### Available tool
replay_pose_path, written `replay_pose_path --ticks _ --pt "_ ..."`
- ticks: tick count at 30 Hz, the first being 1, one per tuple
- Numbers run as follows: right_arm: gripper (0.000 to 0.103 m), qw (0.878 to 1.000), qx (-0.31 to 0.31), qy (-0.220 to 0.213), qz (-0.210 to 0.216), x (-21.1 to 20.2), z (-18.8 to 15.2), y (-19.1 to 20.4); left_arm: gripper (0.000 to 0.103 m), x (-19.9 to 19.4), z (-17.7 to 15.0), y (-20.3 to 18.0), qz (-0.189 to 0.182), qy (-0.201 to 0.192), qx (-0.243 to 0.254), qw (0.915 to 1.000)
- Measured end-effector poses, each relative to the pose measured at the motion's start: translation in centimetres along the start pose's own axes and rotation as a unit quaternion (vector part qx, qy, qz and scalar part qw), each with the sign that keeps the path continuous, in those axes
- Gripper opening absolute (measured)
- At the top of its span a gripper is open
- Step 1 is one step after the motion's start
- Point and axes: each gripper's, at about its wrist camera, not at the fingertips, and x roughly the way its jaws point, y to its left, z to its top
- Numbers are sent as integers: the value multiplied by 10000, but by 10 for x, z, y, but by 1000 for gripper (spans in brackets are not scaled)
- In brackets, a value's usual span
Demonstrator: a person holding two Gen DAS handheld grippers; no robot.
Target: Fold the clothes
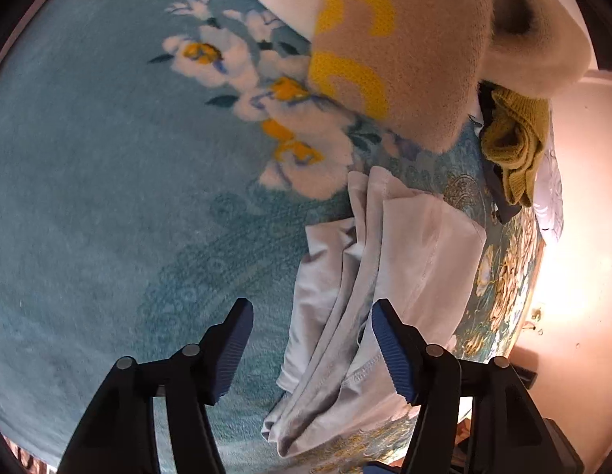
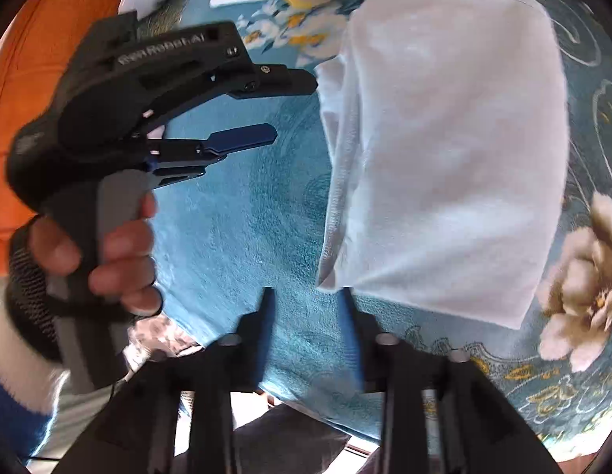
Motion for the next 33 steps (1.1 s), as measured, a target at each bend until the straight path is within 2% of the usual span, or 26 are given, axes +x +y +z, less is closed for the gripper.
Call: replay_pose_path --ticks 3,6,9,12,17,19,23,25,26,29,31,33 --pt "43 9990 413 -185 -44 -20 -9 -23 70 9 9 11 -109 12 266 9996" --pt "43 9963 768 -307 -226 -40 -21 -50 72 23 27 0 -489 138 545 9972" --pt "43 9922 1123 -367 -406 -53 -36 -74 78 39 42 -15 -723 370 915 9925" --pt "44 9873 1463 -332 -520 -58 -51 -93 87 45 54 -23 -1000 602 1048 9876" --pt "44 9839 1688 -224 -547 -49 -66 -100 85 51 61 -39 -1037 970 1448 9792" --pt "44 9844 1665 -183 -537 -46 -66 -97 68 54 60 -46 -962 1098 1481 9781" --pt "44 9868 1530 -196 -485 -39 -62 -88 48 50 51 -61 -826 1204 1617 9760" --pt "44 9878 1474 -244 -442 -39 -60 -83 26 38 43 -65 -763 1203 1701 9751" --pt "44 9881 1456 -264 -430 -40 -60 -82 21 36 39 -68 -742 1153 1773 9746" --pt "44 9877 1467 -310 -441 -43 -59 -82 18 9 27 -59 -802 851 1854 9757" --pt "44 9869 1515 -360 -430 -45 -61 -82 17 -9 23 -48 -921 602 1625 9806" --pt "44 9855 1594 -441 -377 -48 -62 -83 17 -33 19 -29 -1076 222 1161 9871"
